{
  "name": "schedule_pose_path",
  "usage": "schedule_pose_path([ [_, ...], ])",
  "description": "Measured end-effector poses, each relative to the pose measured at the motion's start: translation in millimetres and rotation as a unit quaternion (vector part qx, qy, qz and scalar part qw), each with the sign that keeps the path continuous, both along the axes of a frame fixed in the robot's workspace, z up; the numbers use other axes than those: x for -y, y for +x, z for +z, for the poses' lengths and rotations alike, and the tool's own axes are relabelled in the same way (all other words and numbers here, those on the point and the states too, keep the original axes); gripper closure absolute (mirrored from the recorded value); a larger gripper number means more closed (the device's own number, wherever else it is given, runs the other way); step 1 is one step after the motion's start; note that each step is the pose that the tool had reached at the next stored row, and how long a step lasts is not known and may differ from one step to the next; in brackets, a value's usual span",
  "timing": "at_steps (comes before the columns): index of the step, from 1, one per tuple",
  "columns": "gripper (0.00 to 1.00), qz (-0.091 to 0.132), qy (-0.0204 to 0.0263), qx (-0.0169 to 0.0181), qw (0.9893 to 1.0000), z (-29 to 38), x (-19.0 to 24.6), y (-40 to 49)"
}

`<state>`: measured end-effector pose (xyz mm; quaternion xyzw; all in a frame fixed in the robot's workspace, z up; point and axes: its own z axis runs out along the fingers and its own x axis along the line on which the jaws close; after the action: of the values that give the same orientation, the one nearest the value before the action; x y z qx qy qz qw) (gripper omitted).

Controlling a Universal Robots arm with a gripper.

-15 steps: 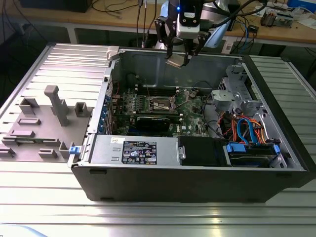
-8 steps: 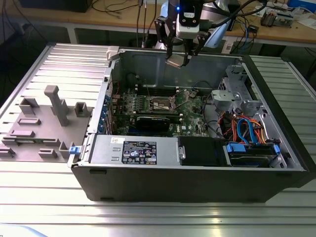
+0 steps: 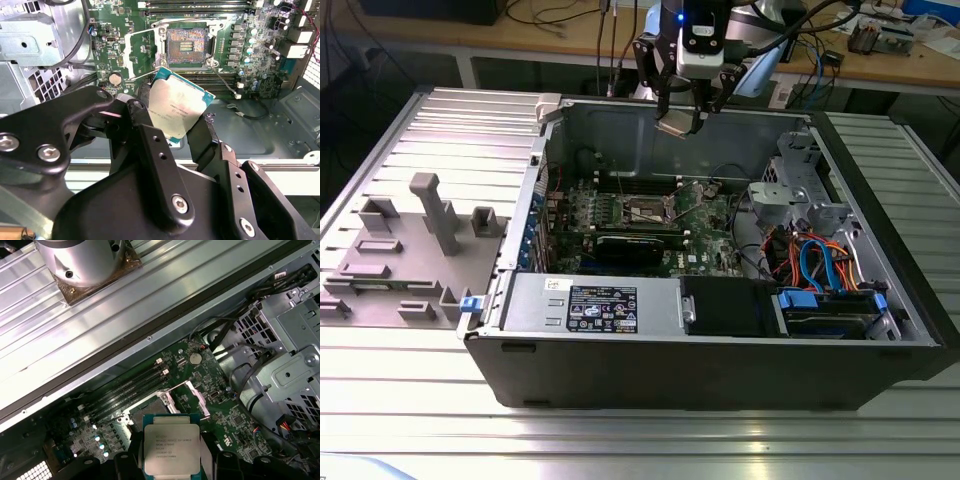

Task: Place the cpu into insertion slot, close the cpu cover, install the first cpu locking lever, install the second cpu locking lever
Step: 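Place the cpu into insertion slot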

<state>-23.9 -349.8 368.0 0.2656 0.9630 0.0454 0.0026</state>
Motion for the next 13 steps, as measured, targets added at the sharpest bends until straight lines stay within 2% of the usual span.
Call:
schedule_pose_path([
  [13,0.46,-0.006,0.0000,0.0000,1.0000,0.0,0.0,-0.2],
])
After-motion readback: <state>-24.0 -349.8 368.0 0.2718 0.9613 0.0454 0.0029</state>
